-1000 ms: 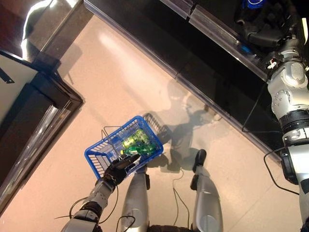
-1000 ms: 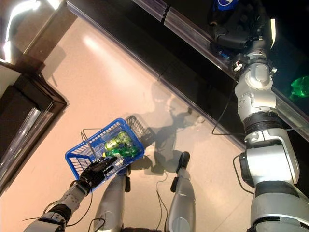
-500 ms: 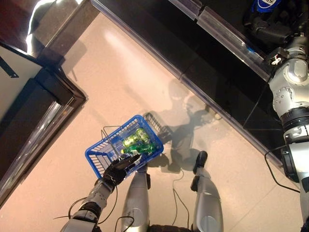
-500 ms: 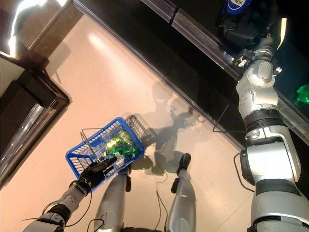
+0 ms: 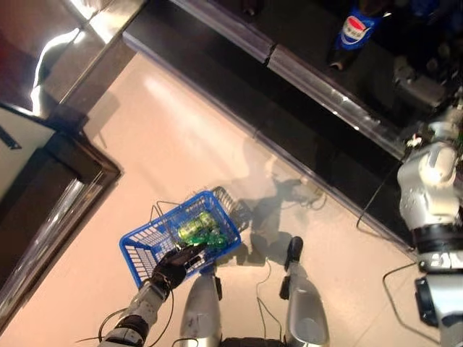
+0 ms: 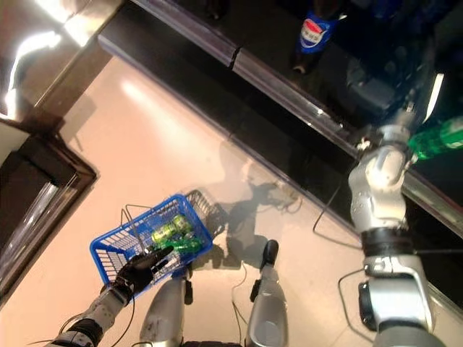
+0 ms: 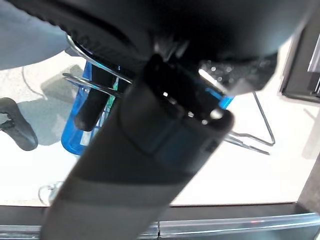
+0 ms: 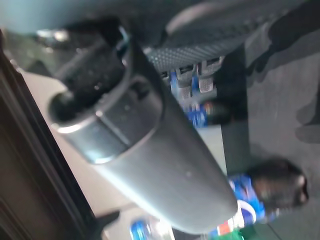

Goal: Pick up the drink and place into the basket.

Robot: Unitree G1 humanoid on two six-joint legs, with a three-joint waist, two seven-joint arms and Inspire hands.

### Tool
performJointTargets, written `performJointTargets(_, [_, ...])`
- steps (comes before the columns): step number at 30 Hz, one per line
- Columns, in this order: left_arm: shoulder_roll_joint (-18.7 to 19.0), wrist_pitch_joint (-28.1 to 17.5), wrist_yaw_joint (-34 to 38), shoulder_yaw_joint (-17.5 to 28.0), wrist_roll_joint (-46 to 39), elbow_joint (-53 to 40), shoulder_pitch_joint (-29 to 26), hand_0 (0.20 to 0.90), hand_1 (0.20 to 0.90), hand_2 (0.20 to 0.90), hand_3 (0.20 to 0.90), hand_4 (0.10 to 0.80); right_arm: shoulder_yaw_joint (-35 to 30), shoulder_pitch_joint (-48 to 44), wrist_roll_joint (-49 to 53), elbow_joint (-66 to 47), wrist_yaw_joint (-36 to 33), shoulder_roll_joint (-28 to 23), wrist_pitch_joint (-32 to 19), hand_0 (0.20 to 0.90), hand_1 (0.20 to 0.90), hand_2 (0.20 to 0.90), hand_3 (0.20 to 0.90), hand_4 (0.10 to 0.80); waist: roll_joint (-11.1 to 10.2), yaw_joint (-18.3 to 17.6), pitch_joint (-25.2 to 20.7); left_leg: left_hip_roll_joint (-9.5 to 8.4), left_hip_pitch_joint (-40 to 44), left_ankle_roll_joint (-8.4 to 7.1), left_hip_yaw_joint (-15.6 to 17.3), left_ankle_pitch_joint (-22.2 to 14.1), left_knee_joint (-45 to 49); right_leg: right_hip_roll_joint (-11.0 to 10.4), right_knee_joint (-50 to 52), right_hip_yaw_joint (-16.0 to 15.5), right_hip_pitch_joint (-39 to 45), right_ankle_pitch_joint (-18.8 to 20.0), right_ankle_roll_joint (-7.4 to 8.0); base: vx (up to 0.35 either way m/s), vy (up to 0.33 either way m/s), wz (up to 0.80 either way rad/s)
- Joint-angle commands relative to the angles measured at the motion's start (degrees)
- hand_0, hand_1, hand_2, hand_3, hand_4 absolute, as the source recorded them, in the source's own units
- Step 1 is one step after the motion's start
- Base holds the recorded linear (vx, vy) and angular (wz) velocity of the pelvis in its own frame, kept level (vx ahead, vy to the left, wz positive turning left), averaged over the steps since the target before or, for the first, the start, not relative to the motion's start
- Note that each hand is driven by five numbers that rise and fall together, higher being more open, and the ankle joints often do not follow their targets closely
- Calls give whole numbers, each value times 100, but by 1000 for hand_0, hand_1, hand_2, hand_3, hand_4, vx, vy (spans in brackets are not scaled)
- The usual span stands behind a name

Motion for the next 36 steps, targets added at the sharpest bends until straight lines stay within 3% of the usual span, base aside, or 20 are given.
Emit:
performJointTargets(1, [328, -713, -288, 300, 160, -429, 501, 300, 300, 300, 200, 100, -282, 581, -788, -905, -227, 65, -669, 900, 900, 900, 900, 800, -154, -121, -1153, 75, 33, 275, 337, 85, -128, -196, 256, 287, 123, -460, 137, 40, -6, -18])
performJointTargets(8, [17, -667, -178, 587, 602, -519, 856, 300, 300, 300, 200, 100, -72, 2447, -1375, -1515, 710, 765, -818, 900, 900, 900, 900, 800, -297, -348, -1797, 97, 725, 299, 618, 55, -459, -156, -14, 345, 676, -414, 216, 99, 14, -17])
performJointTargets(18, [-71, -546, -146, 632, 761, -473, 1037, 300, 300, 300, 200, 100, 878, 3467, -2013, -1195, 1613, 1208, -414, 900, 900, 900, 900, 800, -389, -549, -2275, 136, 1333, 302, 886, -72, -634, -91, -151, 424, 1135, -457, 280, 72, 24, -12])
performJointTargets(22, [-50, -492, -145, 596, 722, -473, 1076, 300, 300, 300, 200, 100, 1149, 3640, -2555, -1253, 1613, 1113, -351, 900, 900, 900, 900, 800, -400, -589, -2326, 130, 1472, 322, 941, -132, -657, -85, -179, 418, 1253, -480, 300, 16, 17, -5])
performJointTargets(27, [29, -453, -135, 617, 706, -418, 1120, 300, 300, 300, 200, 100, 1191, 3753, -2347, -1154, 1455, 1023, -292, 900, 900, 900, 900, 800, -423, -626, -2375, 132, 1561, 328, 992, -192, -657, -79, -246, 397, 1334, -454, 326, 7, -3, -12])
performJointTargets(36, [110, -504, -285, 797, 730, -189, 1276, 300, 300, 300, 200, 100, 536, 3744, -2002, -766, 771, 1051, -493, 900, 900, 900, 900, 800, -409, -724, -2458, 178, 1672, 289, 1200, -240, -657, -54, -383, 370, 1375, -352, 346, 6, -12, -3])
